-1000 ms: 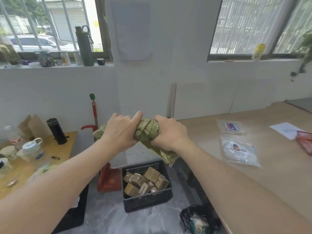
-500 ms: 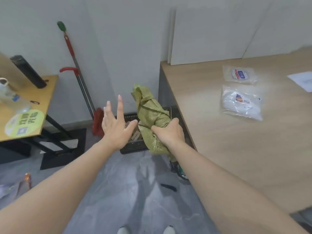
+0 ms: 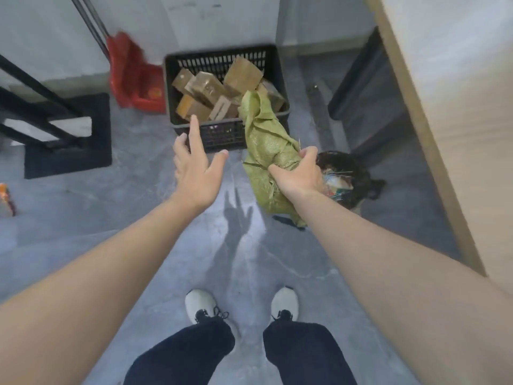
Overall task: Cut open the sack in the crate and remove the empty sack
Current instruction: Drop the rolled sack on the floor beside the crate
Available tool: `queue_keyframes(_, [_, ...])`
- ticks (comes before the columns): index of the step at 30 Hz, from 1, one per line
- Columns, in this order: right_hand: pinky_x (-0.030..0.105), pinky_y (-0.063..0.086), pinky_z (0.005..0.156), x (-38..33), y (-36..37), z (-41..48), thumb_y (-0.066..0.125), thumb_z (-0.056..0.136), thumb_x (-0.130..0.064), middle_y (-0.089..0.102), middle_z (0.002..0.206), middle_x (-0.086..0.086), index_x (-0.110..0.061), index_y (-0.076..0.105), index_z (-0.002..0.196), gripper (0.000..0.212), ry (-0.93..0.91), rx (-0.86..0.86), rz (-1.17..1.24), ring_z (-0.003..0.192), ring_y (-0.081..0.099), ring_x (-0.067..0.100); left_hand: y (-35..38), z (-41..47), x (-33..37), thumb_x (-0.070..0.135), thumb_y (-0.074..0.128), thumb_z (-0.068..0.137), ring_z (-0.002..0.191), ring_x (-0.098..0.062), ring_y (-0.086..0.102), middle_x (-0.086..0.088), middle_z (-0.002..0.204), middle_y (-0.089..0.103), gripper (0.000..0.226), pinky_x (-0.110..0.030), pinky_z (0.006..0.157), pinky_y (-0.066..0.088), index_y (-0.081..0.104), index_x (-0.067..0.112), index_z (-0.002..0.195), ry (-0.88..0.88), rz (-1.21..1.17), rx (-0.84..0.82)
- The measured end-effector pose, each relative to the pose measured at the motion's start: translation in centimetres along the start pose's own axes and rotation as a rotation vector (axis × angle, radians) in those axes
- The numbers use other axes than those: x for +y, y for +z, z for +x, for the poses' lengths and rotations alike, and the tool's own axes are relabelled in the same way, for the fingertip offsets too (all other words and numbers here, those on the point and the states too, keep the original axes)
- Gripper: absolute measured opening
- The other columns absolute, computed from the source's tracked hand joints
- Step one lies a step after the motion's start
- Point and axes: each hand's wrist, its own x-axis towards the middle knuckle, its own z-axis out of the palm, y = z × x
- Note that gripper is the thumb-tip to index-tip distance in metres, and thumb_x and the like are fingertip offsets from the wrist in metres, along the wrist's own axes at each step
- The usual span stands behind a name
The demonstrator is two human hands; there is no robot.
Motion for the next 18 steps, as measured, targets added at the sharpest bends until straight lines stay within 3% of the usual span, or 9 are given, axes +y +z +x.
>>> queue_keyframes(3, [0.041, 0.05, 0.089, 4.6, 6.7, 5.8, 0.075, 0.072, -0.054, 0.059, 0.115, 0.006, -0.027, 0.036, 0.114, 0.064, 0.022, 0.007, -0.028, 0.107, 0.059, 0.034, 6.0, 2.9, -7.0, 0.04, 0.049, 0.102, 0.151, -0.035, 0.02, -0.013, 0.166, 0.01, 0.079, -0.054, 0.122, 0.017, 0.002, 0.034, 0.165, -0.007, 0.0, 0.002])
queue_keyframes(8, [0.041, 0.05, 0.096, 11.1, 17.0, 14.2, 0.078, 0.072, -0.053, 0.059, 0.126, 0.008, -0.018, 0.04, 0.131, 0.078, 0.07, -0.015, -0.034, 0.119, 0.058, 0.035, 14.0, 7.2, -17.1, 0.057, 0.04, 0.086, 0.144, -0.037, 0.032, -0.01, 0.161, 0.017, 0.089, -0.059, 0.12, 0.022, 0.002, 0.036, 0.164, -0.053, -0.026, -0.031])
queue_keyframes(18, [0.042, 0.053, 0.093, 19.0, 29.3, 24.0, 0.083, 0.069, -0.051, 0.059, 0.121, 0.01, -0.012, 0.041, 0.131, 0.083, 0.078, -0.087, 0.01, 0.111, 0.06, 0.034, 24.5, 12.2, -29.1, 0.055, 0.039, 0.09, 0.149, -0.037, 0.027, -0.011, 0.164, 0.014, 0.085, -0.059, 0.123, 0.018, 0.0, 0.037, 0.164, -0.074, -0.038, -0.057])
